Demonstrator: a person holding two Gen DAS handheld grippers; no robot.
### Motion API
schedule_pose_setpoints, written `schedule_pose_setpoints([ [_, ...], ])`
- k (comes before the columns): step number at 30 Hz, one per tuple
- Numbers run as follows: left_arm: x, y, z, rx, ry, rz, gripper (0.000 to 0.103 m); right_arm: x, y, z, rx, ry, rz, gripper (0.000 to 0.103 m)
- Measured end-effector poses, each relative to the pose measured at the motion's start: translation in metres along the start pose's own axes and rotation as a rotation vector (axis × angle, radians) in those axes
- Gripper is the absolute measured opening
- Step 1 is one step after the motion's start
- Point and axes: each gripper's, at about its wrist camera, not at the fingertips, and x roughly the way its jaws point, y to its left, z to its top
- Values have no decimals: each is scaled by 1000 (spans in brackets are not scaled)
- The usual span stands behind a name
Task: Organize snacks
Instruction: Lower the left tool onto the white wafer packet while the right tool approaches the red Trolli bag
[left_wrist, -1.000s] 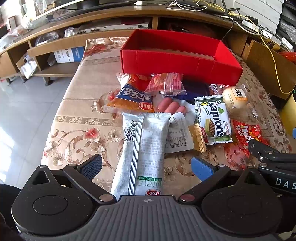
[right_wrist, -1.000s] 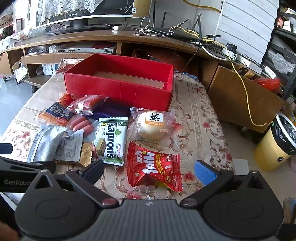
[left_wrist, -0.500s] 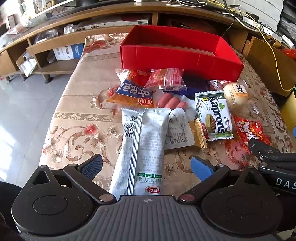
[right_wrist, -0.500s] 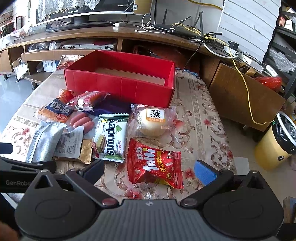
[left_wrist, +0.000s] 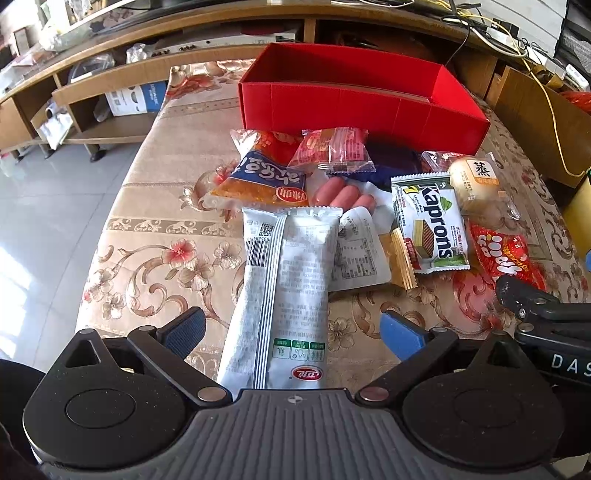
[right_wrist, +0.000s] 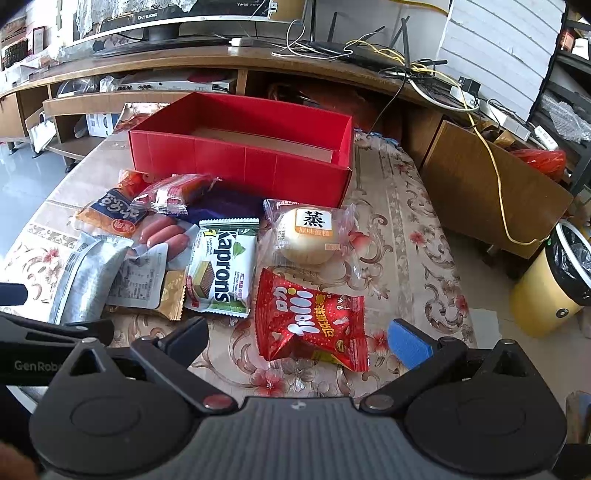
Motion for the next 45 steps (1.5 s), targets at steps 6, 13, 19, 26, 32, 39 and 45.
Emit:
schedule_pose_setpoints([
  [6,6,6,1,-19,22,9,101,6,4,2,-3,19,11,103],
  [13,18,18,4,-81,59,-13,102,20,2,9,29,75,86,103],
  [19,36,11,9,-33,83,43,100,19,-7,10,48,74,94,103],
  [26,50,14,16,-38,72,54,103,23,-15,9,65,91,97,103],
  [32,52,14,14,-25,53,44,103,33,-18,3,65,127,103,103],
  [39,51,14,15,1,45,29,98,53,-20,-13,55,197,87,103],
  [45,45,4,12,72,-8,-11,80,69,-22,-18,67,236,80,103],
])
